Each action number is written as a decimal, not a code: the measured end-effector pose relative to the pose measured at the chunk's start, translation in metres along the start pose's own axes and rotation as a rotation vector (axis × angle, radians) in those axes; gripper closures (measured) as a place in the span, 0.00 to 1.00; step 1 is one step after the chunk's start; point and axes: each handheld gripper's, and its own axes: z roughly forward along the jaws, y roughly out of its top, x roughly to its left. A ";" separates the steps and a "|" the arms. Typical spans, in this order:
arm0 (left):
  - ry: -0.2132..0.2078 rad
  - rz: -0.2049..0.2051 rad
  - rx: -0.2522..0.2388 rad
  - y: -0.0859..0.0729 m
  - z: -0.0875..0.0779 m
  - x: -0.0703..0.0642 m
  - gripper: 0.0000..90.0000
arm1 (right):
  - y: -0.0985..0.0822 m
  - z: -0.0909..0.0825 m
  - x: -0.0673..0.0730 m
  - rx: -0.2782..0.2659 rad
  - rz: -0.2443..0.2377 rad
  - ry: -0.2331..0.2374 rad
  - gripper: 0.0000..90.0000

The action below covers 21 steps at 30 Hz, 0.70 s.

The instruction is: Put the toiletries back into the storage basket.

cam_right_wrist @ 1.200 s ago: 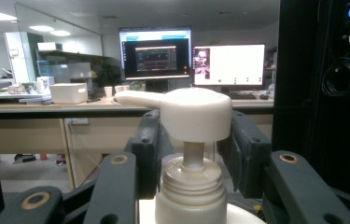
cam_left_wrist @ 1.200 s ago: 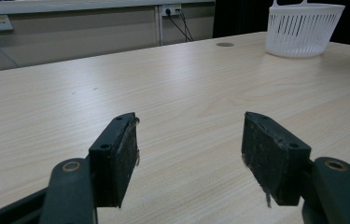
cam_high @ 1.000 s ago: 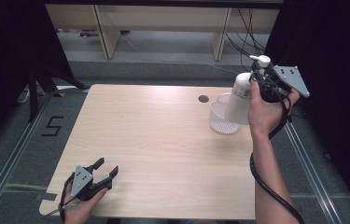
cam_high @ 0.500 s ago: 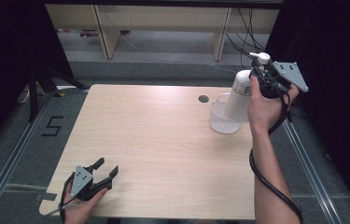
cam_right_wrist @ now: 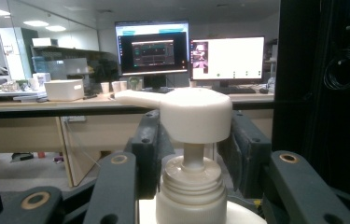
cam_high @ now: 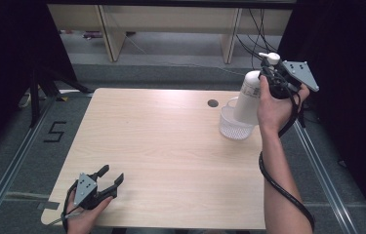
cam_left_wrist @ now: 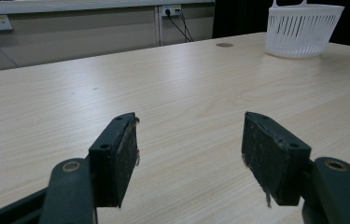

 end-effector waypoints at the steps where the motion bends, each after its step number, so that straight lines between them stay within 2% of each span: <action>1: 0.000 0.001 0.000 0.000 0.000 0.000 0.39 | 0.000 0.001 -0.001 -0.005 -0.012 -0.002 0.67; 6: 0.000 0.000 0.001 0.000 0.000 0.000 0.39 | -0.002 0.005 0.001 0.010 -0.002 0.000 0.67; 7: 0.000 0.000 0.001 0.000 0.000 0.000 0.39 | -0.003 0.006 0.000 0.003 -0.012 -0.004 0.67; 8: -0.001 0.000 0.000 0.000 0.000 0.000 0.39 | -0.003 0.007 0.001 0.013 0.001 0.000 0.67; 10: -0.001 -0.001 0.000 0.000 0.000 0.000 0.39 | -0.004 0.007 0.000 0.010 -0.009 0.000 0.67; 11: -0.001 0.000 0.000 0.000 0.000 0.000 0.39 | -0.004 0.008 0.002 0.025 0.007 -0.003 0.67; 16: -0.001 0.000 0.000 0.000 0.000 0.000 0.39 | -0.006 0.013 0.000 0.020 -0.009 -0.002 0.67; 21: -0.002 0.000 0.000 0.000 0.000 0.000 0.39 | -0.007 0.017 0.000 0.031 -0.002 -0.006 0.67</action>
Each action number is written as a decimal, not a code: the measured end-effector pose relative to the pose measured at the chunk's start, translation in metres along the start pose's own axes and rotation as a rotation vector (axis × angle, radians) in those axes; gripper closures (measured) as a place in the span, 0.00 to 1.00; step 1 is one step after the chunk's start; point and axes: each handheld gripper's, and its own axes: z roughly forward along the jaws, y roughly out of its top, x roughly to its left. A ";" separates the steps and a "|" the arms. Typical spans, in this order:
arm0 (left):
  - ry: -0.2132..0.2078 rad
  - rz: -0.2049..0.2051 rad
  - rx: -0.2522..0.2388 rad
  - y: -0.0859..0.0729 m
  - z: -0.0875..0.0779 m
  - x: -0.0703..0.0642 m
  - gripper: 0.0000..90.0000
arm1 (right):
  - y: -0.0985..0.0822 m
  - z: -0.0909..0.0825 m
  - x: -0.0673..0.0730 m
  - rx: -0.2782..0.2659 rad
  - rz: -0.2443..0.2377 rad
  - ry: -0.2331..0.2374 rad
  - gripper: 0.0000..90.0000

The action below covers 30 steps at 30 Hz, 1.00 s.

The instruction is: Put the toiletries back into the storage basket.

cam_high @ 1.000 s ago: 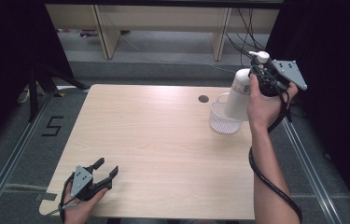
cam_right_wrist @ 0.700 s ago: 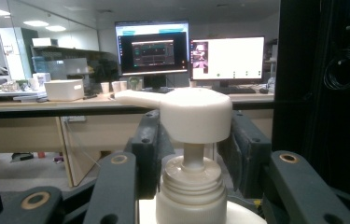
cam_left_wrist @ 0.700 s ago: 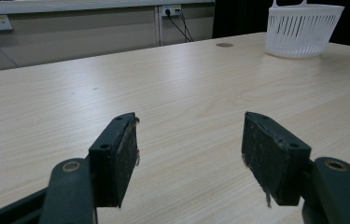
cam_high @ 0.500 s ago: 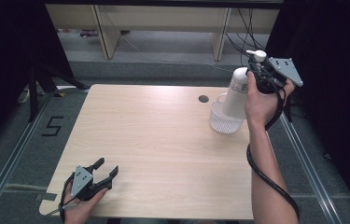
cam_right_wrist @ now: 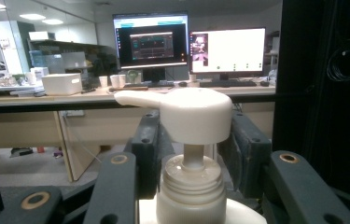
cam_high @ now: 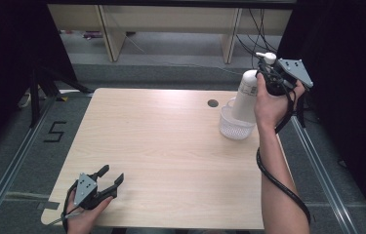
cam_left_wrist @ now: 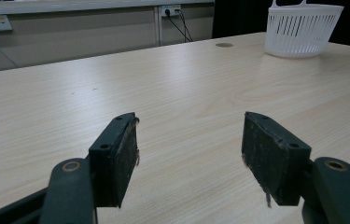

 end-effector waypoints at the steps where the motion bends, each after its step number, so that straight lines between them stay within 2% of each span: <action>1: 0.000 0.000 0.000 0.000 0.000 0.000 0.39 | -0.001 0.001 0.000 -0.005 0.003 0.001 0.67; 25: -0.003 0.000 0.001 0.000 0.000 0.000 0.39 | -0.008 0.012 -0.001 0.022 0.009 -0.006 0.67; 26: -0.005 0.000 -0.005 0.000 0.000 0.000 0.39 | -0.008 0.011 0.000 0.029 0.023 -0.010 0.67; 30: -0.011 -0.001 -0.015 0.000 0.001 0.000 0.39 | -0.010 0.013 0.000 0.033 0.011 -0.007 0.67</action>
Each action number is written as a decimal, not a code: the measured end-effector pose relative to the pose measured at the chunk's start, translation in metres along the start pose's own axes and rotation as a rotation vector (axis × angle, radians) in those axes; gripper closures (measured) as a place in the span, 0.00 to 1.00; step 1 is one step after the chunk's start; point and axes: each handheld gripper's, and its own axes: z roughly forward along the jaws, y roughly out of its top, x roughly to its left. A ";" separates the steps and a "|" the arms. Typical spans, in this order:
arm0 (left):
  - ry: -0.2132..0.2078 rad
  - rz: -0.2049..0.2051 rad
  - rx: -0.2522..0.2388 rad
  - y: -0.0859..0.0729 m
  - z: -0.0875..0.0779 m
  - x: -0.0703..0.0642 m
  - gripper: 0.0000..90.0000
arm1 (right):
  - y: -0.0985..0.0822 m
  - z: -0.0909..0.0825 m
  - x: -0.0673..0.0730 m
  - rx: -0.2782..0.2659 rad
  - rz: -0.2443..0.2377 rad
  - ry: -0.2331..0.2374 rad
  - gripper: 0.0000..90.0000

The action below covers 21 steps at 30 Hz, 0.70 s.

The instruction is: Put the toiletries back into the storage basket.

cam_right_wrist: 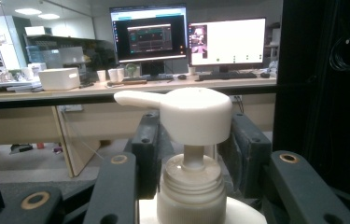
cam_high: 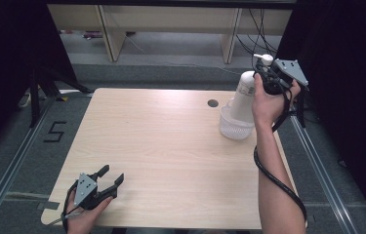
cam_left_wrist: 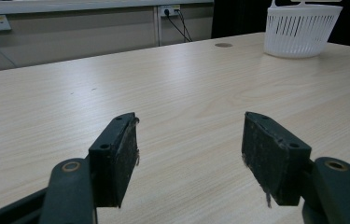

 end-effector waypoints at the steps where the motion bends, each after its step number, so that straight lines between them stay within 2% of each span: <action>1: 0.000 -0.001 0.001 0.000 0.000 0.000 0.39 | -0.001 0.001 0.000 -0.002 -0.004 -0.002 0.67; 4: -0.001 -0.001 0.000 0.000 0.000 0.000 0.39 | -0.002 0.001 0.001 -0.002 0.009 0.000 0.67; 10: -0.001 0.002 0.000 0.000 0.000 0.000 0.39 | -0.006 0.002 -0.001 0.008 -0.004 -0.006 0.67; 11: 0.000 0.002 0.001 0.000 0.000 0.000 0.39 | -0.006 0.002 0.000 0.003 0.007 0.000 0.67; 21: -0.001 0.002 0.001 0.000 0.000 0.000 0.39 | -0.011 0.002 0.000 0.019 0.001 0.000 0.67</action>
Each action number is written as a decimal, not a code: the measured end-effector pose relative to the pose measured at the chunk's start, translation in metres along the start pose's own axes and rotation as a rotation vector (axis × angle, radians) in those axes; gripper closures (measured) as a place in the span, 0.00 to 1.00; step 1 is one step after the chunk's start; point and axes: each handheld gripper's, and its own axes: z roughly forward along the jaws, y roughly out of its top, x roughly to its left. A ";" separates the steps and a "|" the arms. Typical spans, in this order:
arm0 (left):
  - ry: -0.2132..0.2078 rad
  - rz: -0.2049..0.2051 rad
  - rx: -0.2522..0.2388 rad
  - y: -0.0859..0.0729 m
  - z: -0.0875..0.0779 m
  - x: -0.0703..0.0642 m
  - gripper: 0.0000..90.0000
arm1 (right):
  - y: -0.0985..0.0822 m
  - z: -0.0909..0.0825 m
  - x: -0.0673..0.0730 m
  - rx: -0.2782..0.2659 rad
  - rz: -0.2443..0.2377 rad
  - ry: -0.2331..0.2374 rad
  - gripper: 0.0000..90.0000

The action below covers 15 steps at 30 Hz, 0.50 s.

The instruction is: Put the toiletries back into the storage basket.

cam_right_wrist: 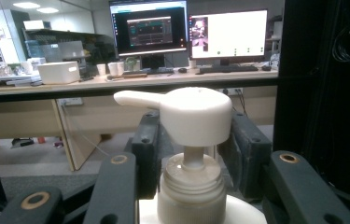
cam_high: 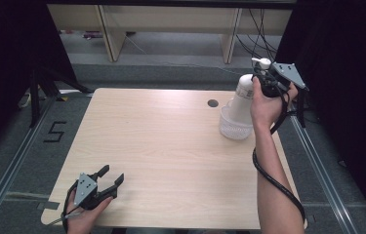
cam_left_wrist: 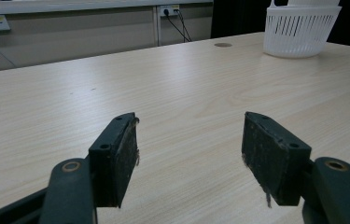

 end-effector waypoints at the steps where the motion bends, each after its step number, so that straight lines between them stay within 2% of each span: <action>1: 0.000 0.000 0.000 0.000 0.000 0.000 0.39 | -0.001 0.000 0.000 0.007 0.005 0.003 0.67; 8: -0.002 0.003 0.001 0.000 0.000 0.000 0.39 | -0.005 0.001 0.000 0.007 0.002 0.004 0.67; 11: 0.006 0.003 0.018 0.001 -0.001 -0.001 0.39 | -0.007 0.001 0.001 0.010 0.011 0.002 0.67; 15: -0.003 0.001 0.001 0.000 0.000 0.000 0.39 | -0.008 0.002 0.000 0.013 0.001 0.002 0.67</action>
